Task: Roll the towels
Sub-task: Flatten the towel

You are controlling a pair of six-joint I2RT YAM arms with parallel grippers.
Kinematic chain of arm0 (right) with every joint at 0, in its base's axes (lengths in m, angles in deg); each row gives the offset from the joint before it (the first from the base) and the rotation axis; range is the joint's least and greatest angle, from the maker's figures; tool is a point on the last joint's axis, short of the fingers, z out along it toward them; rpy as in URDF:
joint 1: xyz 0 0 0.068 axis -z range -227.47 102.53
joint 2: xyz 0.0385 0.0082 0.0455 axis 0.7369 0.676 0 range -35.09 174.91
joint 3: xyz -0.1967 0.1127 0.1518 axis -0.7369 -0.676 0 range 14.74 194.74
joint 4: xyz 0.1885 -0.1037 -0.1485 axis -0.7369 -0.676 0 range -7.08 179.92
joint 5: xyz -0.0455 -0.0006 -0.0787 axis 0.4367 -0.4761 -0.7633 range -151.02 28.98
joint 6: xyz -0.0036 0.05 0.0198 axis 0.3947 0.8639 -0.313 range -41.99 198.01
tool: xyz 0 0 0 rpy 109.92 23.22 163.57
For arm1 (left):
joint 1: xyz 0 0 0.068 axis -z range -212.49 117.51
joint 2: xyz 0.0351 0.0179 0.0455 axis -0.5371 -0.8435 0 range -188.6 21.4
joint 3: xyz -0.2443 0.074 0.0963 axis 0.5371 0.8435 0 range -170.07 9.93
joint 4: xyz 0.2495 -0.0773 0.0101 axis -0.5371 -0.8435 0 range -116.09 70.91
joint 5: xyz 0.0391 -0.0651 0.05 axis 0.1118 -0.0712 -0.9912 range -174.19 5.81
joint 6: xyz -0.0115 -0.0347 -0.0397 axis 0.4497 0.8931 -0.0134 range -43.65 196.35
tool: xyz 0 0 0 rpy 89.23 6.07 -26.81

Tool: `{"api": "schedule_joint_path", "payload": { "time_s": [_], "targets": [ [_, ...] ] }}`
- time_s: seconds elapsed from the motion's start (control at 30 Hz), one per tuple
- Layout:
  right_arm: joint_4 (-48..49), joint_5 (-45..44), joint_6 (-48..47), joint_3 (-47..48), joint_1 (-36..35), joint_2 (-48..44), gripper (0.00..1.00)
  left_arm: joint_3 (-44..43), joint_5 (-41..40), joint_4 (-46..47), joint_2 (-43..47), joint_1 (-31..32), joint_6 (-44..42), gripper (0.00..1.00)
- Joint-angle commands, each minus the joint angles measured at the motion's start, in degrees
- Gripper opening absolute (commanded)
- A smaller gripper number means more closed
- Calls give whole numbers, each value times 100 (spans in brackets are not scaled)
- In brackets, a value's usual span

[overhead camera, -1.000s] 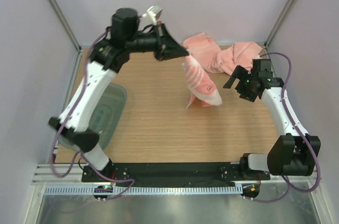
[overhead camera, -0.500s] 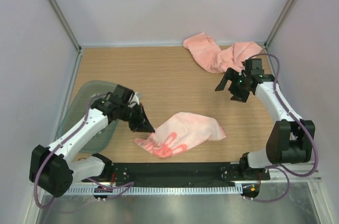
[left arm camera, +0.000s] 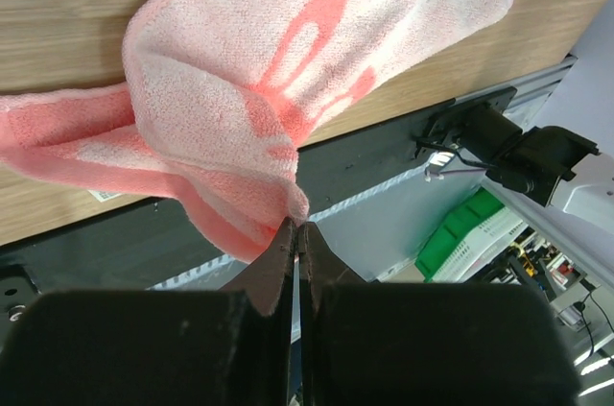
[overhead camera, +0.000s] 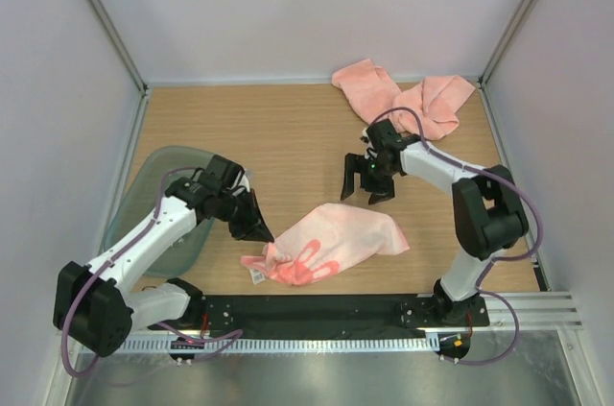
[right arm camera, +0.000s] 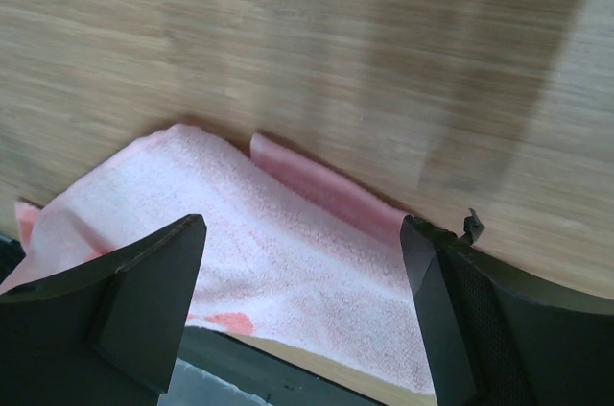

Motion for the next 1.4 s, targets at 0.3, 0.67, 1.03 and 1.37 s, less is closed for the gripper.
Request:
{"api": "schedule_joint_path", "payload": {
  "time_s": [0.3, 0.67, 1.03, 1.37],
  "targets": [
    [-210, -627, -274, 372, -757, 775, 57, 30, -300, 81, 76, -24, -184, 0],
    [-824, -2232, -178, 678, -758, -322, 1, -830, -941, -393, -91, -15, -482, 0],
    [-816, -2499, 218, -269, -1056, -1493, 100, -1358, -1346, -332, -845, -24, -817, 0],
    [-500, -2606, 253, 351, -513, -1063, 100, -1358, -1636, -411, -1093, -24, -975, 0]
  ]
}}
